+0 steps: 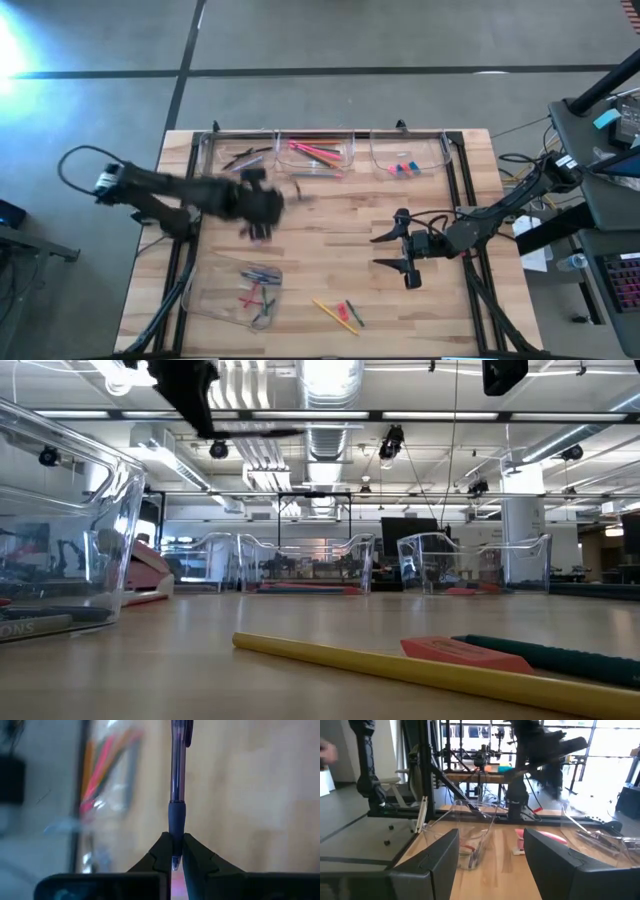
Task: Sort crayons/erasers/pens/pencils in bins
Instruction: Put the purple pen into the top left transparent bin
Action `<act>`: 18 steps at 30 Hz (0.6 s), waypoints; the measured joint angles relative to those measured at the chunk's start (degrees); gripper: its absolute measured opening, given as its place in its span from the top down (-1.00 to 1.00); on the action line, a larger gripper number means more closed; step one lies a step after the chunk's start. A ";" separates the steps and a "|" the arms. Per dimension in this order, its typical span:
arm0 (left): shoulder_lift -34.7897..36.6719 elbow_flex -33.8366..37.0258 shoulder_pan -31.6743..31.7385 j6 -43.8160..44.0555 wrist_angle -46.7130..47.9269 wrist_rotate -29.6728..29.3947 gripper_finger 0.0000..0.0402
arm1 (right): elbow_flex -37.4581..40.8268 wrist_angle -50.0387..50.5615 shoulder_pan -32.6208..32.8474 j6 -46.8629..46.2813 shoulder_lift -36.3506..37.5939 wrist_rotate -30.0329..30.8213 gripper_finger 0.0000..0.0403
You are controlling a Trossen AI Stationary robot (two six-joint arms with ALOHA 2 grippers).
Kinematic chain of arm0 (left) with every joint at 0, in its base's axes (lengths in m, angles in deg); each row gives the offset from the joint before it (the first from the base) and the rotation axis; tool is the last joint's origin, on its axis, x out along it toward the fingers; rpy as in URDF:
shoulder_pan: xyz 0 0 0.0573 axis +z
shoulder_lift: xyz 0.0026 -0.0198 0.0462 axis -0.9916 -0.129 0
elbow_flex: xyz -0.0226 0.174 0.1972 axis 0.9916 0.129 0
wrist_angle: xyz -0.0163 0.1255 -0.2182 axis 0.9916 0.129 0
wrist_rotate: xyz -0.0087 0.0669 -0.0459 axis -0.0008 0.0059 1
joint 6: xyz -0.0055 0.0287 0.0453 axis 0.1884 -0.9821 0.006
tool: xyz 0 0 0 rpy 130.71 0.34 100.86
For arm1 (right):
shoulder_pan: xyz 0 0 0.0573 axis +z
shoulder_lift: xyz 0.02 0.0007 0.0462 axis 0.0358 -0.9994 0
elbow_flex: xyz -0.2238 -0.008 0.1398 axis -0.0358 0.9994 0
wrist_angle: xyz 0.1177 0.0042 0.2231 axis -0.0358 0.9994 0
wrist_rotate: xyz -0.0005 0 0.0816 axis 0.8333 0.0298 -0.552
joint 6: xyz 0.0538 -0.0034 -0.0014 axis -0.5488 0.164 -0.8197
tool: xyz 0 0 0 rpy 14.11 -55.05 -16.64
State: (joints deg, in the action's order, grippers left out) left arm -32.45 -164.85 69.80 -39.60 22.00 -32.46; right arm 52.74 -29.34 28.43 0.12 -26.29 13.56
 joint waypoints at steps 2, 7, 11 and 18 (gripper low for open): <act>4.25 3.69 7.09 -2.89 0.40 -0.49 0.97 | 0.00 0.34 0.00 -0.83 0.00 -0.02 -0.04; 13.45 14.76 29.58 -6.04 -1.76 0.66 0.96 | 0.00 1.17 -0.13 -2.37 0.00 -0.02 -0.04; 18.03 22.08 46.03 -11.29 -6.30 8.36 0.96 | 0.00 1.28 -0.13 -2.35 0.00 -0.02 -0.04; 17.39 26.48 56.85 -17.44 -9.95 12.27 0.95 | 0.00 1.17 -0.13 -1.91 0.00 -0.01 -0.04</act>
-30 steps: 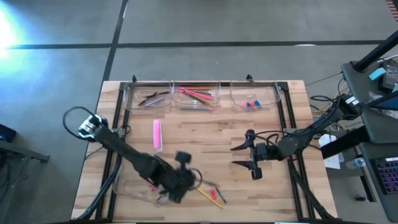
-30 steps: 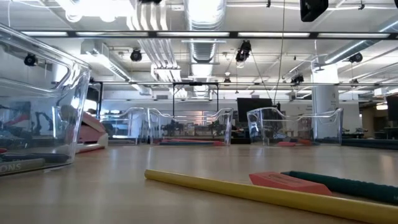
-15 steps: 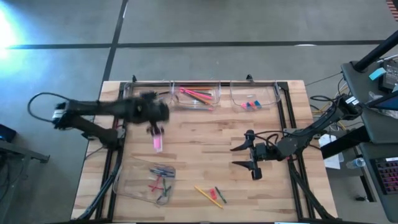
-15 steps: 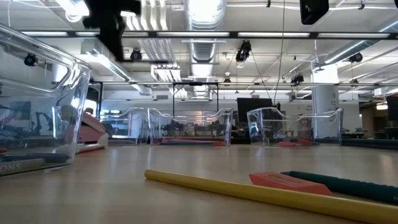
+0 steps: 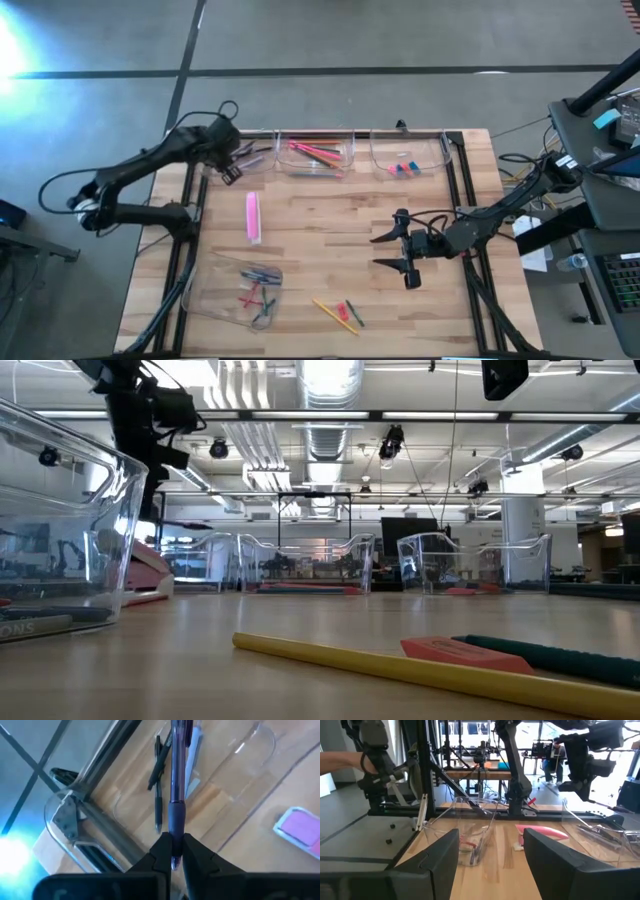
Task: Sort crayons/erasers/pens/pencils in bins
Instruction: Put the purple pen into the top left transparent bin, then put the yellow pencil into the top middle transparent bin
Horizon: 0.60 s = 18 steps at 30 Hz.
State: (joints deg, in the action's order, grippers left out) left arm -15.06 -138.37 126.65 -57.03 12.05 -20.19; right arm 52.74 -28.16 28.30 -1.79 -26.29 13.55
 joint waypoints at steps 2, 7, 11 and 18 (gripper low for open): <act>-0.67 -0.02 0.12 -0.17 -0.99 -0.01 0.92 | 0.00 -0.02 0.00 0.02 0.00 0.01 -0.04; -2.36 -0.02 0.12 -0.13 -3.52 -0.61 0.60 | 0.00 -0.02 0.00 0.05 0.00 0.01 -0.04; -2.99 -0.27 0.08 1.04 -4.06 -5.98 0.30 | 0.00 0.00 0.00 -0.26 0.00 0.01 -0.04; 0.87 -2.35 -0.92 5.47 -7.13 -1.90 0.09 | 0.00 1.66 0.00 -1.13 0.00 0.01 -0.04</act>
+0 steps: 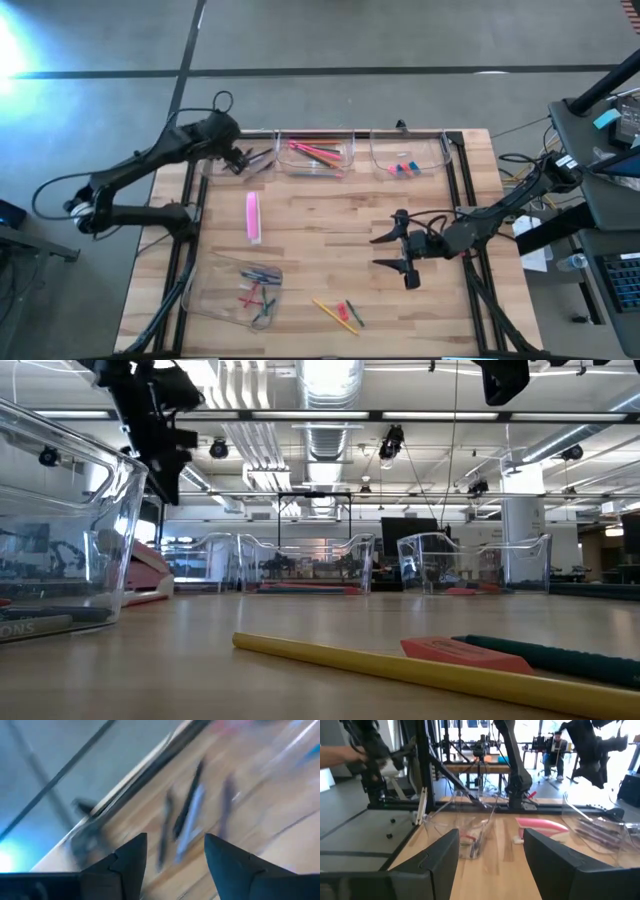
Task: Sort crayons/erasers/pens/pencils in bins
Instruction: Put the yellow pencil into the top middle transparent bin
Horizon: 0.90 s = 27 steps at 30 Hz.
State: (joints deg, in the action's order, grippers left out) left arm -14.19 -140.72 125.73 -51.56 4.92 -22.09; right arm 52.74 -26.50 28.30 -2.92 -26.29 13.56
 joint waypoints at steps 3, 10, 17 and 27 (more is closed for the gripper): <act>4.21 2.10 -1.50 0.43 -5.75 6.60 0.09 | 0.00 1.75 0.00 0.04 0.00 0.02 -0.04; 12.61 6.98 -9.14 4.78 -19.92 15.96 0.08 | 0.00 2.23 0.00 0.42 0.00 0.02 -0.04; 14.99 11.37 -17.73 7.59 -24.38 15.15 0.08 | 0.00 2.65 0.00 0.03 0.00 0.00 -0.04; 11.64 15.11 -29.09 9.41 -41.19 15.34 0.08 | 0.00 2.58 0.00 0.56 0.00 0.02 -0.04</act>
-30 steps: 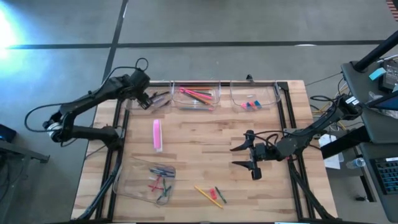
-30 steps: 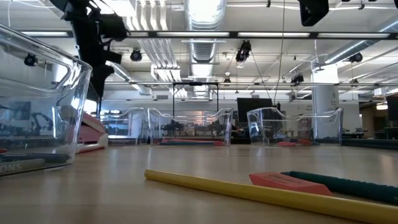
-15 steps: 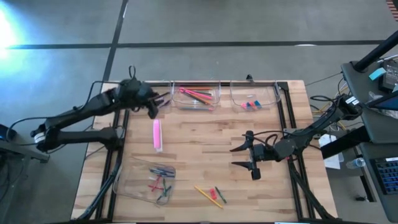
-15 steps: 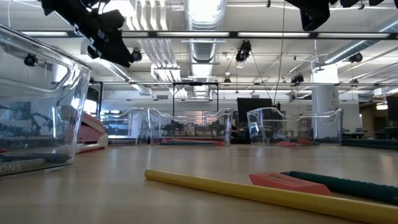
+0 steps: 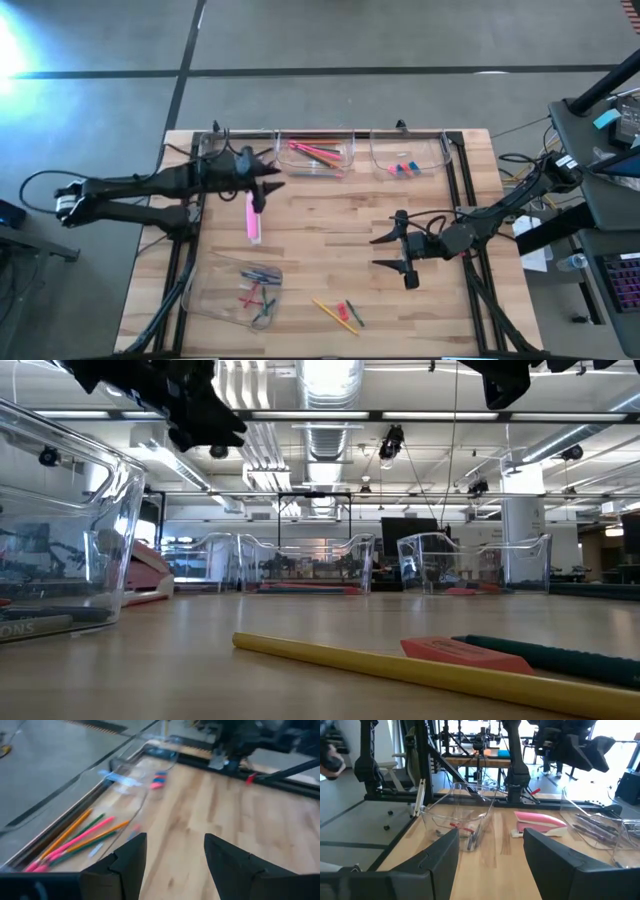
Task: Sort crayons/erasers/pens/pencils in bins
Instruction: Put the yellow pencil into the top middle transparent bin
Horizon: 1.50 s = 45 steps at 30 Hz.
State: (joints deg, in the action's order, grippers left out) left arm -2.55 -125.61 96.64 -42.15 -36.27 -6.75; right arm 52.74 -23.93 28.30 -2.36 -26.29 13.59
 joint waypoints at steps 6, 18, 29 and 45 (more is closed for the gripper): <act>-6.16 -0.65 -5.99 -0.36 -1.56 0.19 0.08 | 0.00 0.05 0.00 -0.59 0.00 0.00 -0.04; -25.82 -11.39 -23.01 -0.32 -1.56 0.10 0.08 | 0.00 0.03 0.00 -1.97 0.00 0.27 -0.04; -42.42 -23.38 -32.95 -1.66 0.05 0.10 0.08 | 0.00 0.01 0.02 -2.01 0.00 6.04 -0.04; -52.16 -26.39 -38.19 5.57 -1.36 0.98 0.08 | 0.00 0.18 0.00 -2.01 0.00 10.80 -0.04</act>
State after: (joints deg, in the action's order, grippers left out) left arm -54.71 -152.01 58.46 -36.58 -37.62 -5.77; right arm 52.74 -23.75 28.30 -4.37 -26.29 24.38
